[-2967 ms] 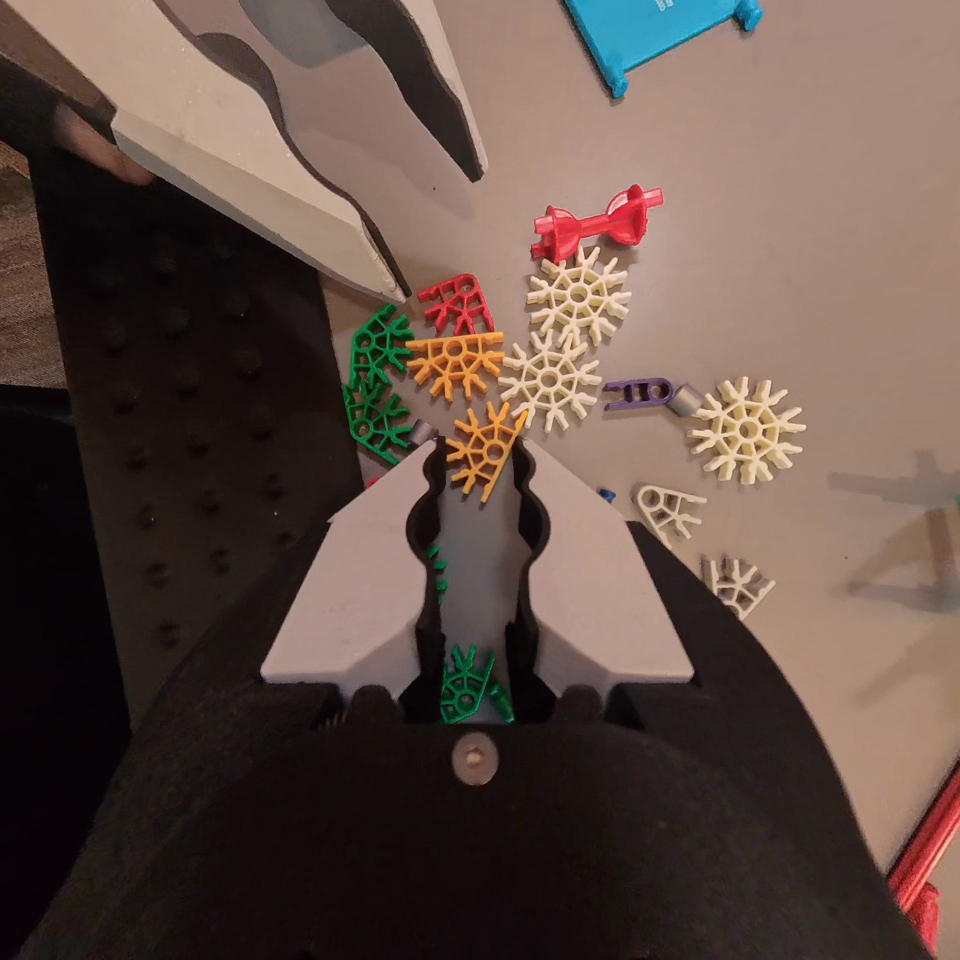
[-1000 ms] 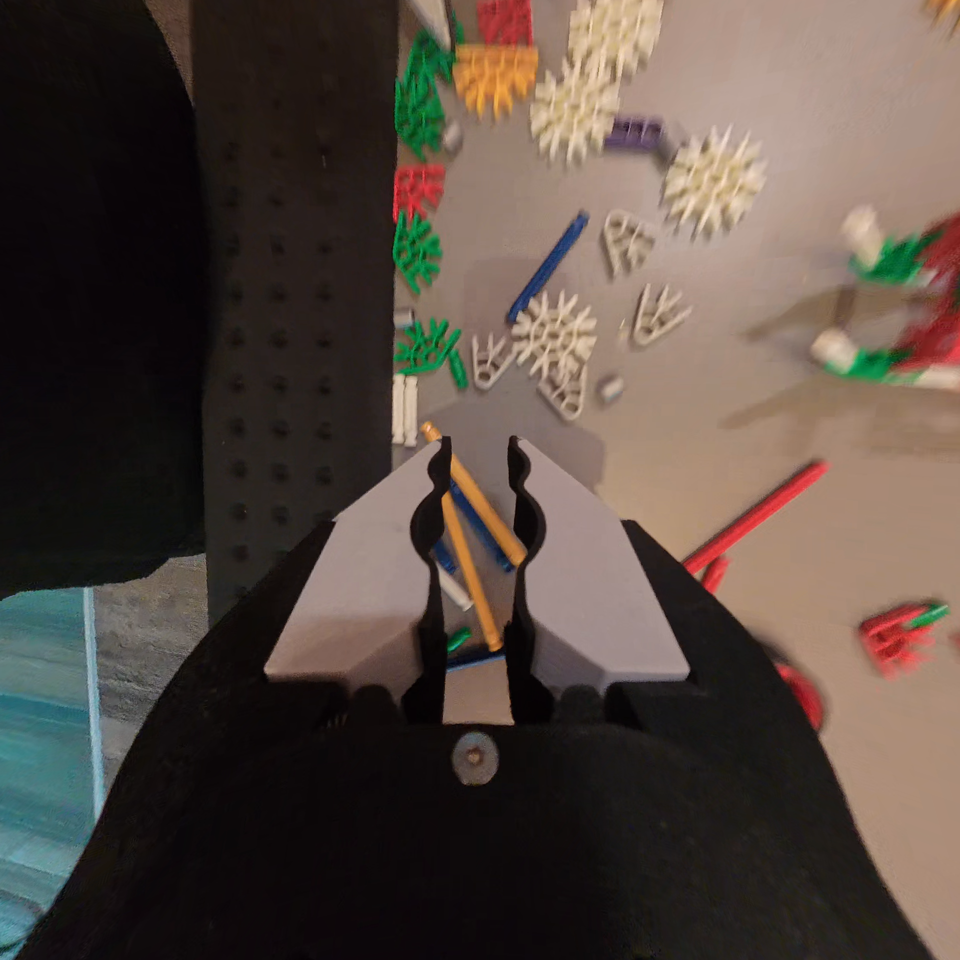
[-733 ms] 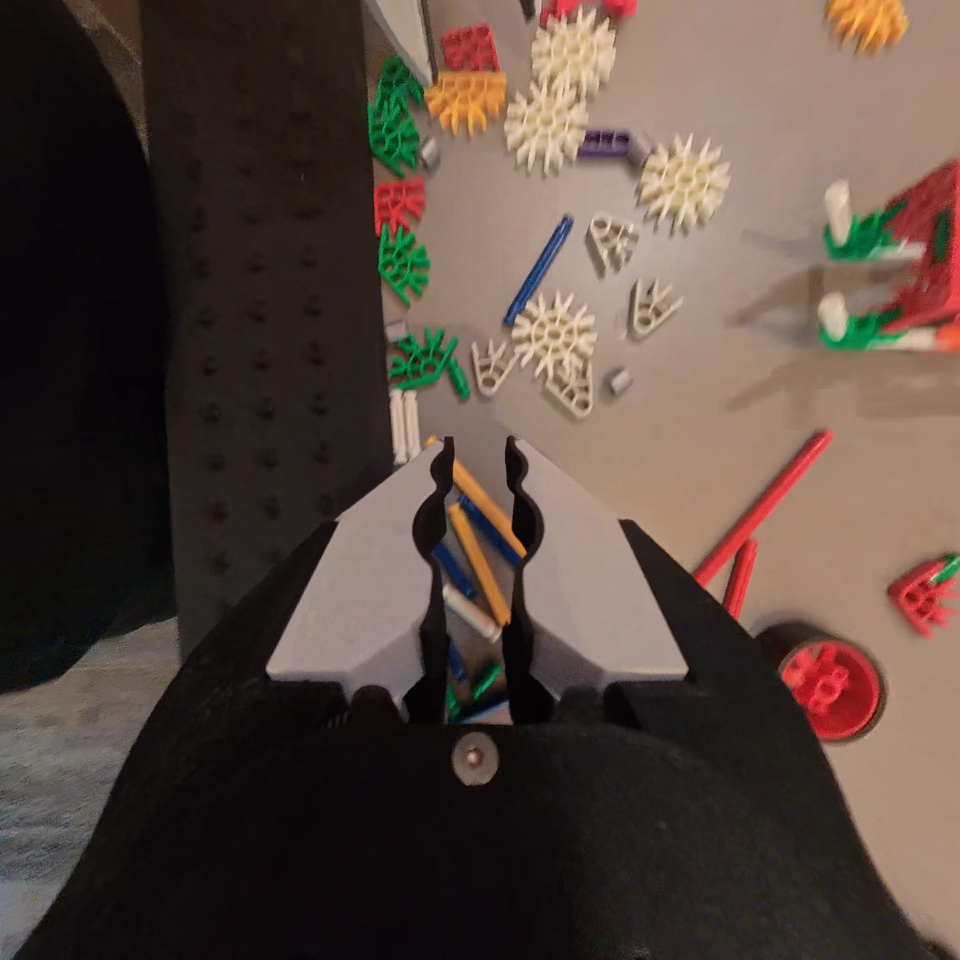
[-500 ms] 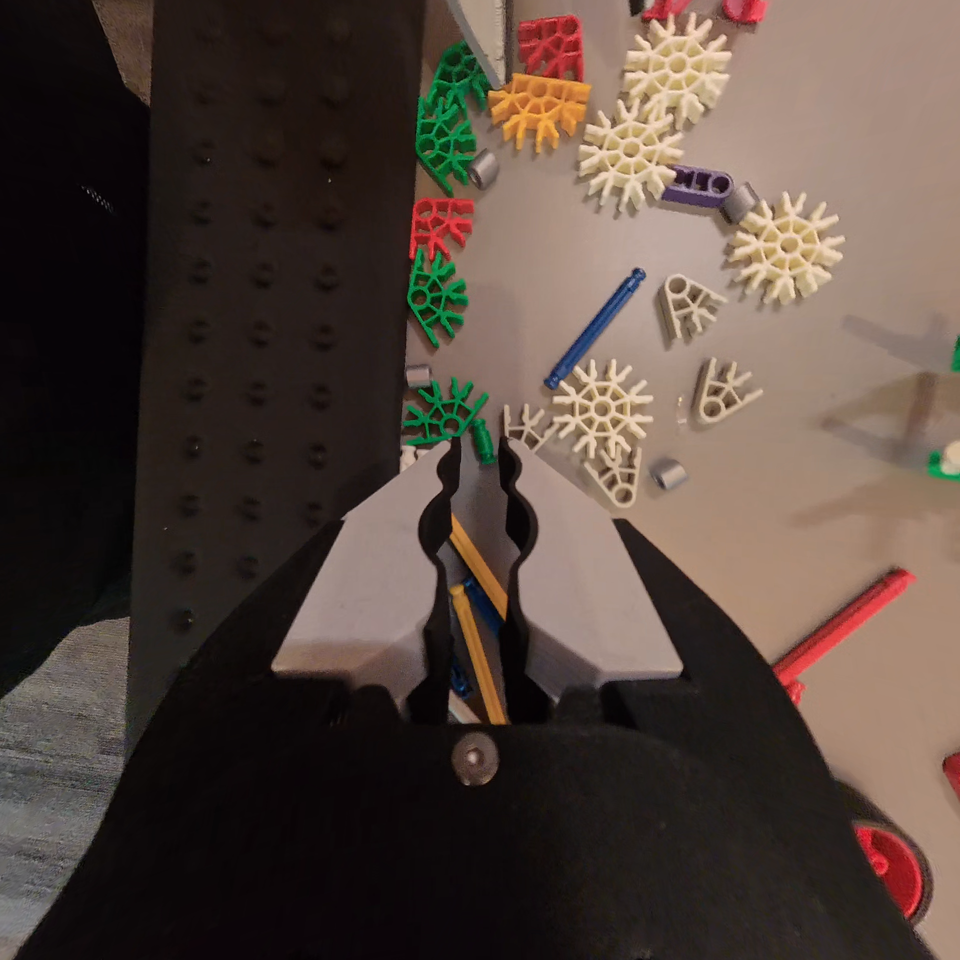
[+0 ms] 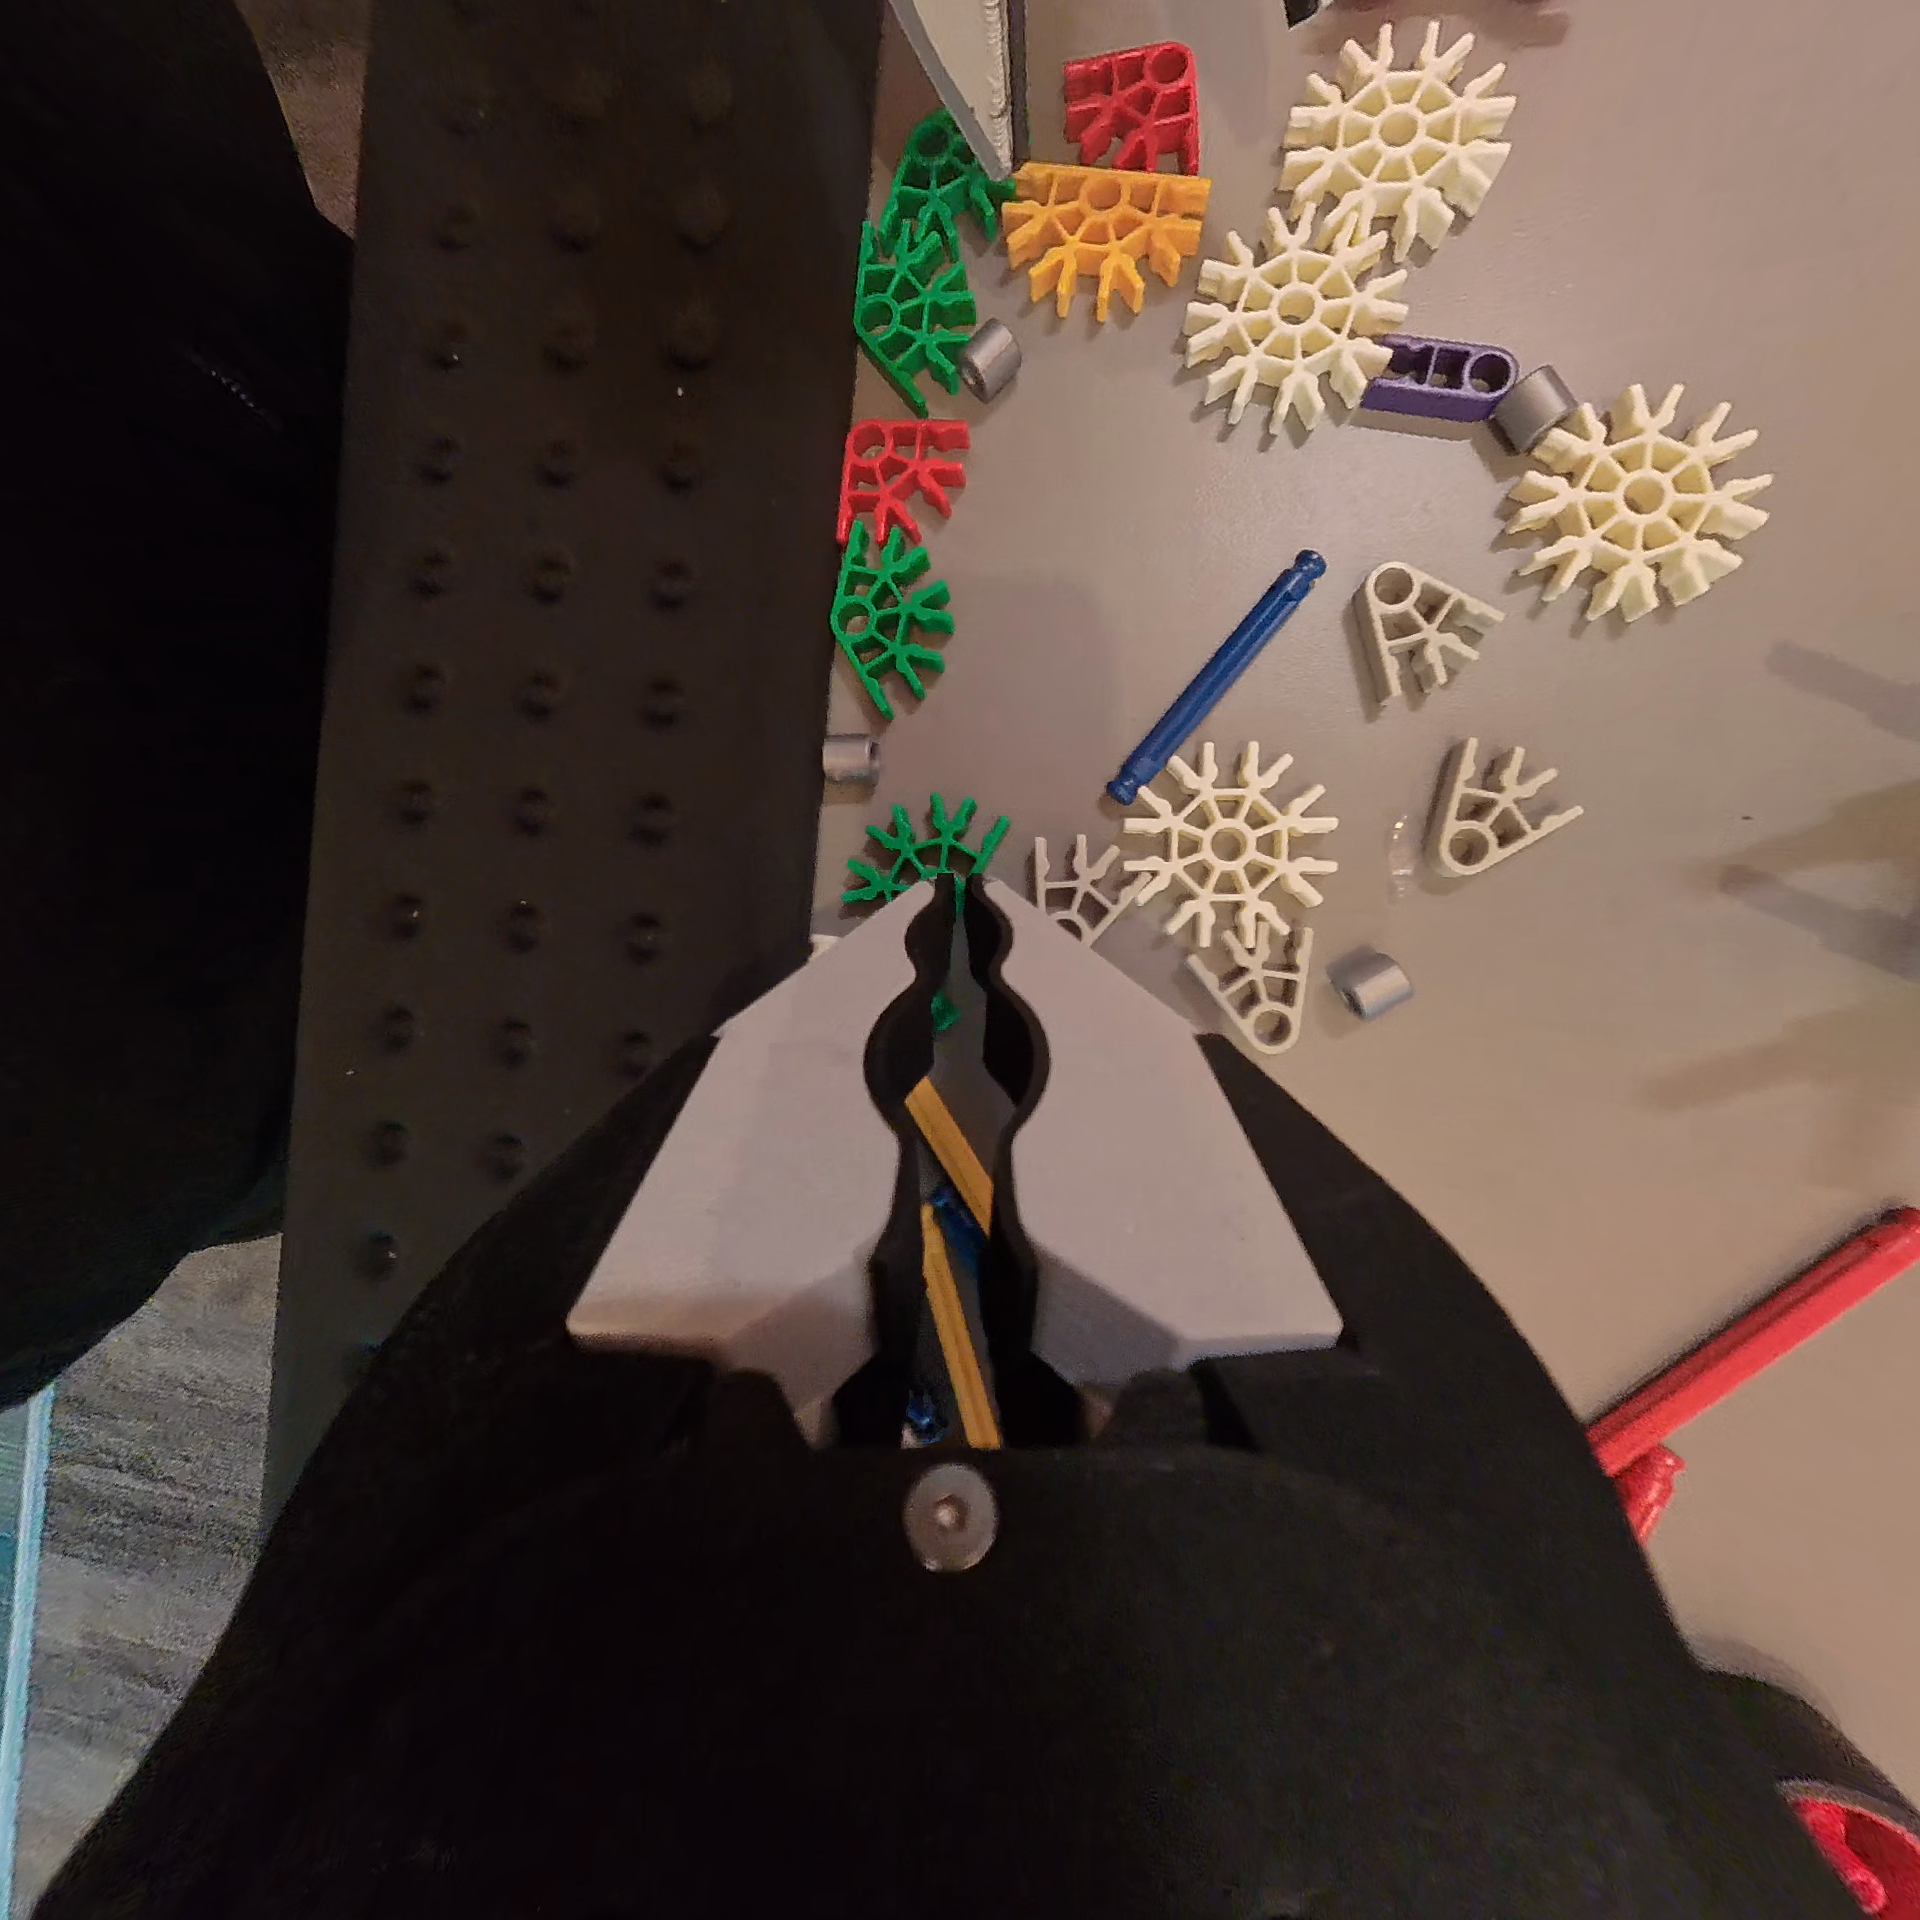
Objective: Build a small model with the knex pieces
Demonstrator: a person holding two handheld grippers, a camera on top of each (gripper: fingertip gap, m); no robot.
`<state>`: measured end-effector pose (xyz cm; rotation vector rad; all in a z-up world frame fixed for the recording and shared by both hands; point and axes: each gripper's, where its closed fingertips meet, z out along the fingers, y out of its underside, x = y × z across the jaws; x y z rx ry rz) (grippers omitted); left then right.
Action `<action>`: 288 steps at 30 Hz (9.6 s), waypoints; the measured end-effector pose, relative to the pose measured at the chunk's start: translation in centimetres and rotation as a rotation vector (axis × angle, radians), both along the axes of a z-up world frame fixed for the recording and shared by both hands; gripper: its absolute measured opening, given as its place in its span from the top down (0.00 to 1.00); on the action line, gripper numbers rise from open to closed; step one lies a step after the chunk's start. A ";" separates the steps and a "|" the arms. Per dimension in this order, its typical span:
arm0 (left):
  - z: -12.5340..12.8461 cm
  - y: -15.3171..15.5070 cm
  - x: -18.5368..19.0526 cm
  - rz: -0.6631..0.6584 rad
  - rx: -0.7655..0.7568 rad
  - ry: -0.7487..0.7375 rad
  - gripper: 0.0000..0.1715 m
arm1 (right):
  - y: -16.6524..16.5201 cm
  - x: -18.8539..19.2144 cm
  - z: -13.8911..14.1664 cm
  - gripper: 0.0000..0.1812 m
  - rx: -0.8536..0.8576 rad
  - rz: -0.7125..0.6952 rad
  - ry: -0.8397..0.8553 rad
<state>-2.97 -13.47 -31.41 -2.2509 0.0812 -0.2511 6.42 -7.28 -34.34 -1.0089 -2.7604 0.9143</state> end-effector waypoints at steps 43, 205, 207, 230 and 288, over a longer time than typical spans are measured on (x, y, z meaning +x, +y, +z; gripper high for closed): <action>0.5 -0.8 -2.8 0.051 0.028 -0.009 0.73 | 1.5 1.5 1.0 0.96 0.078 -0.043 0.002; -3.0 10.3 -13.4 -0.130 -0.089 0.341 0.89 | 5.6 -22.9 -0.1 0.98 0.155 0.081 -0.358; -3.0 10.4 -13.5 -0.130 -0.088 0.340 0.89 | 5.6 -22.9 -0.1 0.98 0.164 0.074 -0.399; -3.0 10.4 -13.6 -0.157 -0.080 0.351 0.90 | 6.2 -22.9 0.7 0.94 0.164 0.003 -0.442; -1.7 9.4 -17.8 0.043 -0.099 0.072 0.94 | 5.1 -23.9 0.6 0.99 0.250 0.063 -0.335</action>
